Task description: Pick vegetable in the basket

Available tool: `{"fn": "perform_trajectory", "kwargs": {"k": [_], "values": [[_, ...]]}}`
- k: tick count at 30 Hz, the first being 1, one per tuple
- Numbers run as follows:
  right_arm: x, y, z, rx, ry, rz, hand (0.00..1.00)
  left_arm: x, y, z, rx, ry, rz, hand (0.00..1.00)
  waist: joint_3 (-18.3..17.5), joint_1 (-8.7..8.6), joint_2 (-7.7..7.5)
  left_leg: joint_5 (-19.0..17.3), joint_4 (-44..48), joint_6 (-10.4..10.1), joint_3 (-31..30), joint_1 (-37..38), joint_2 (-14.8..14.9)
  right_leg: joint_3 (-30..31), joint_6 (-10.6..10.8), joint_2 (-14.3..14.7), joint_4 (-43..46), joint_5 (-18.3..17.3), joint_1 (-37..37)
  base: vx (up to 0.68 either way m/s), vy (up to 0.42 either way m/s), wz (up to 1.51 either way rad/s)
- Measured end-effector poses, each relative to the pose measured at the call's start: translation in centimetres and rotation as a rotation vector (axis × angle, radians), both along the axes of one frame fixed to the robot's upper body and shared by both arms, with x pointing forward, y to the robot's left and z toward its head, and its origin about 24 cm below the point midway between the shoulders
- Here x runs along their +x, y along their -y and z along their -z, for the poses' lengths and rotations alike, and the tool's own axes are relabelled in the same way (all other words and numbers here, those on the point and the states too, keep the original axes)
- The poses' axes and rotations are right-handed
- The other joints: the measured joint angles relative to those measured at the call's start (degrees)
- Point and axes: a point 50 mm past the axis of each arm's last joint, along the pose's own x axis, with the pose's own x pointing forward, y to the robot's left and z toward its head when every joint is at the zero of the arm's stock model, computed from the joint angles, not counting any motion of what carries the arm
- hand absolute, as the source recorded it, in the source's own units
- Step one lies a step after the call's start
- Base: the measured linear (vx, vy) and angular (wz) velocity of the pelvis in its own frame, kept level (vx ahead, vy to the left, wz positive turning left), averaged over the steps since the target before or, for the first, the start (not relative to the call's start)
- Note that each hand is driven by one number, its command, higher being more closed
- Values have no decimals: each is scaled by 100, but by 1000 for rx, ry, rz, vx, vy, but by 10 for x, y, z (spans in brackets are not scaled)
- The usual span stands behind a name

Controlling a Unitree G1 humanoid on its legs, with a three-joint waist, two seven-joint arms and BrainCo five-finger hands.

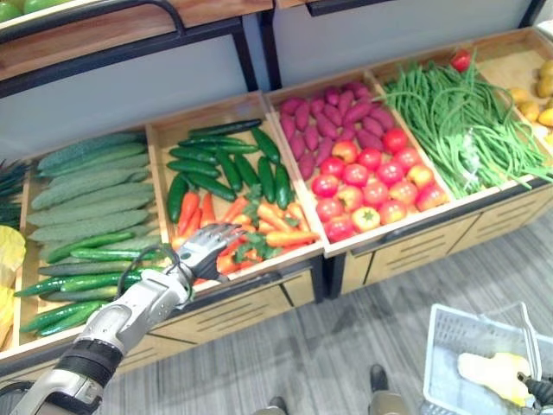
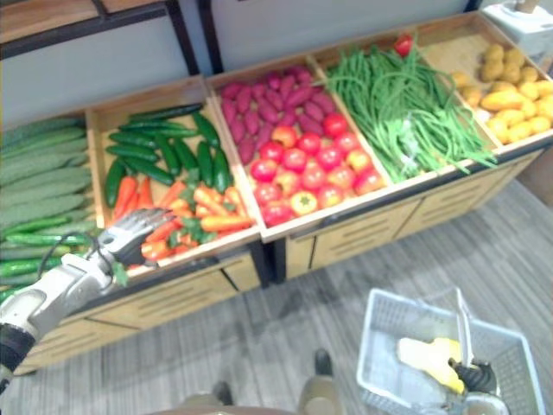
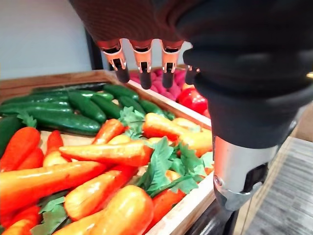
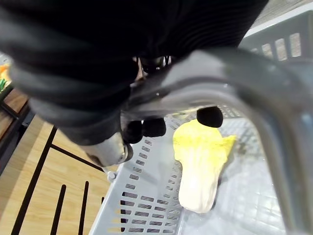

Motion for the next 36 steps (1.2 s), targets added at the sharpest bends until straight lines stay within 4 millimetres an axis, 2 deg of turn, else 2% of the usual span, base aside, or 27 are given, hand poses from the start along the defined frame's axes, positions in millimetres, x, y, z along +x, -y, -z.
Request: {"fn": "perform_trajectory", "kwargs": {"k": [1,4,6,9,11,14,18,23,28,36], "values": [[1,-2,1,4,5,-2,100,1,3,-2,1,5,14,0,-24,67,-32,-59,9,29,174,74,-60,146,12,-40,-42,63,-5,-14,115,-53],[-1,-8,6,13,-19,-14,100,6,14,-13,-2,45,58,0,-41,48,-216,-224,141,100,276,51,-145,217,12,-165,-8,86,-51,-15,100,-24],[-1,-15,11,33,-23,-13,100,8,16,-18,-2,62,65,0,-31,58,-302,-314,240,108,381,59,-117,128,-69,-145,117,145,-128,8,31,-24],[-1,-18,14,48,-30,-7,100,10,14,-21,-5,75,56,0,-39,53,-314,-361,309,118,450,53,-86,-243,-271,-125,47,400,-145,17,18,-18],[-2,-22,17,61,-34,-5,100,12,12,-25,-6,91,47,0,-45,76,-328,-361,321,120,525,12,-72,-295,-278,-116,-134,579,-144,-2,14,-17],[-4,-24,19,66,-48,-4,100,15,11,-29,-5,107,36,0,-47,98,-347,-375,400,142,530,-97,-79,-428,-251,-164,-319,627,-113,-10,-7,-2],[-4,-24,19,54,-69,-23,100,16,7,-28,-1,96,18,0,-49,116,-346,-373,426,139,528,-180,-4,-511,-236,-123,-465,634,-95,-40,-69,0],[-5,-19,17,41,-72,-24,100,18,-17,-15,30,25,-102,0,-120,89,-222,-264,292,58,535,-137,76,-580,-202,-31,-580,657,-83,-21,-69,-4],[-5,-16,15,32,-77,-23,100,17,-36,-21,3,50,-192,0,-170,64,-140,-126,77,8,581,-106,70,-591,-241,37,-863,813,-55,3,-46,-4],[-3,-16,14,29,-76,-33,100,17,-43,-24,-119,62,-257,0,-179,46,-119,-108,-24,-29,775,-88,65,-452,-241,76,-925,844,-169,0,-32,-10]]}}
